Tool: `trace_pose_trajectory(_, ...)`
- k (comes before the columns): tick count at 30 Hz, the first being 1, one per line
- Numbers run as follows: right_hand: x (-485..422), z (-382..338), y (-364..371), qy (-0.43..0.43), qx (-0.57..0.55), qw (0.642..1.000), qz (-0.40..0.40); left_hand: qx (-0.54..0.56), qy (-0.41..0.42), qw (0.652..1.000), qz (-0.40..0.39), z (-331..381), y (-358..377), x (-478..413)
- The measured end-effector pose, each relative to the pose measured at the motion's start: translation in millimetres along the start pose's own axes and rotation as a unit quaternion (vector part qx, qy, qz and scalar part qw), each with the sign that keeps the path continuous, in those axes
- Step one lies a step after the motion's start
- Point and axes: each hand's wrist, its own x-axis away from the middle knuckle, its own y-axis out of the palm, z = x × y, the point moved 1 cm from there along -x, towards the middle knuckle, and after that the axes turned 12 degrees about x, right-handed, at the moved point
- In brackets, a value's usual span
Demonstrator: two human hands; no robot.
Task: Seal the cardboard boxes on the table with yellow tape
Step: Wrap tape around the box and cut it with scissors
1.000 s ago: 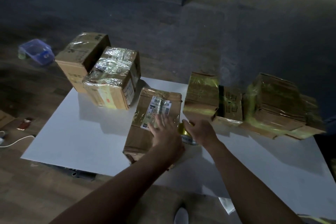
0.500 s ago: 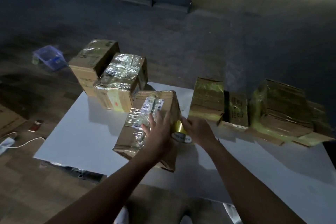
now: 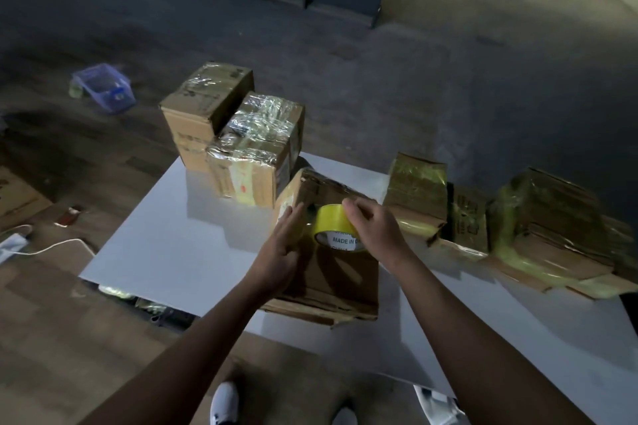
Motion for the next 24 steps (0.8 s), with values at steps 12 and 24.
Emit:
trace_pose_trajectory(12,-19.5,-27.7,53.1,0.024,0.064,0.995,-0.071,-0.494,0.008,0.866,-0.070,-44.9,-36.4,-11.8)
trace_pose_trajectory(24,-17.0,-26.3,24.8,-0.006,0.282,0.959,-0.020,-0.554,-0.018,0.827,-0.092,-45.0,-35.4,-14.3)
